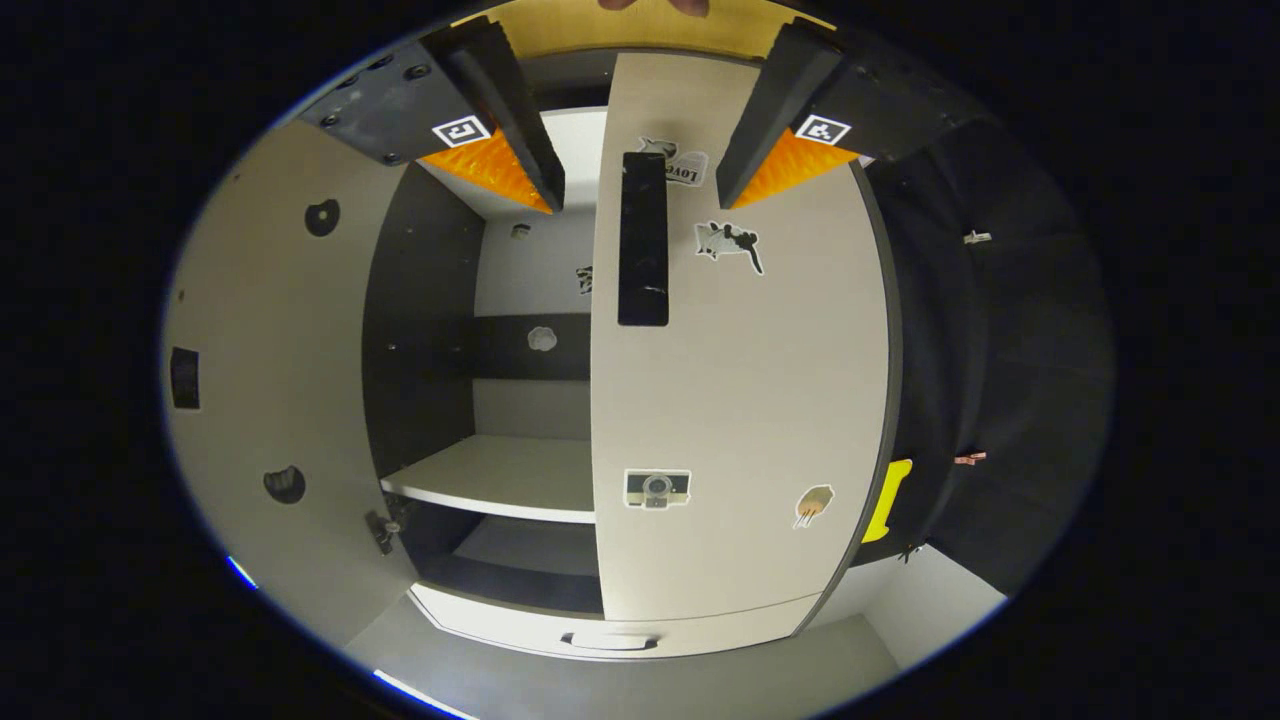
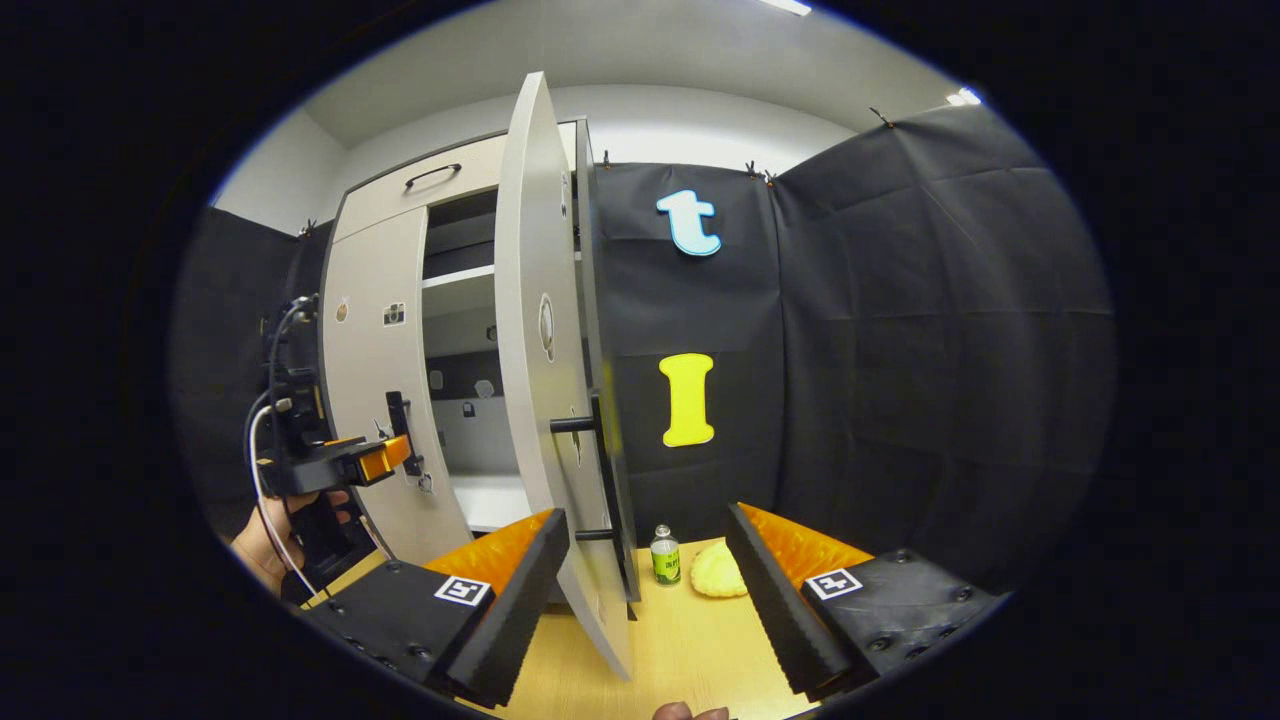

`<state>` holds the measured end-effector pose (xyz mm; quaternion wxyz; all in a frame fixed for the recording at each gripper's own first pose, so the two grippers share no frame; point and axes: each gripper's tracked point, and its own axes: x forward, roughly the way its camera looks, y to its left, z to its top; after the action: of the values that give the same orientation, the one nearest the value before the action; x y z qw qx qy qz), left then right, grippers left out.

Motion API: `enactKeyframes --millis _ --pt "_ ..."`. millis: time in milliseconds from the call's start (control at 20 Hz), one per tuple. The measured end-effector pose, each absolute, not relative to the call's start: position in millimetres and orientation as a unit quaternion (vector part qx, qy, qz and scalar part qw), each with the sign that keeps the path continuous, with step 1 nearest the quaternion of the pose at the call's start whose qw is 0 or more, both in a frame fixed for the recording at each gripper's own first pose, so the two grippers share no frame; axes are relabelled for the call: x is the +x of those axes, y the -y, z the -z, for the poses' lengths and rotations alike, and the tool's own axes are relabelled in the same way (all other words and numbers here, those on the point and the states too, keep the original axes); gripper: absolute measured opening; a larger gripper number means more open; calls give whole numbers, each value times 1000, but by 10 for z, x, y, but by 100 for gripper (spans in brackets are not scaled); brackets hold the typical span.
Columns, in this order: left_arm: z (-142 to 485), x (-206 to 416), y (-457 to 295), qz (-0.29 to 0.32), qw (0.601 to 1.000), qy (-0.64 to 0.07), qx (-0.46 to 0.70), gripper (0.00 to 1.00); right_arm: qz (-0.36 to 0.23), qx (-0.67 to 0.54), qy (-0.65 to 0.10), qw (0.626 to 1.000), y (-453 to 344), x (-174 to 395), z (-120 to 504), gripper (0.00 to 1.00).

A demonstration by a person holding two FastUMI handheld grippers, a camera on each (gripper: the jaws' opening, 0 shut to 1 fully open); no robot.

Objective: Open the right door of the double-door shoe cabinet with the right hand, and open the left door with the left hand.

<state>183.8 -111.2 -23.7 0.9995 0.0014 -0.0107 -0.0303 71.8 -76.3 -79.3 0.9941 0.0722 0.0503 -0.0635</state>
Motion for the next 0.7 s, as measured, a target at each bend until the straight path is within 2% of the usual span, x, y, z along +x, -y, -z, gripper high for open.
enactKeyframes --millis 100,250,500,650,700 --pt "233 1992 1126 32 999 11 4 94 64 66 -54 994 788 709 818 98" --pt "195 2191 1070 13 1000 15 8 74 69 51 -60 995 882 669 848 98" --pt "279 2431 1076 10 1000 -6 17 59 76 61 -48 994 908 737 818 98" --pt "283 2469 1117 9 1000 -5 10 41 78 56 -45 994 932 749 819 98" --pt "275 2479 1119 5 1000 1 5 38 77 56 -46 994 926 742 822 98"
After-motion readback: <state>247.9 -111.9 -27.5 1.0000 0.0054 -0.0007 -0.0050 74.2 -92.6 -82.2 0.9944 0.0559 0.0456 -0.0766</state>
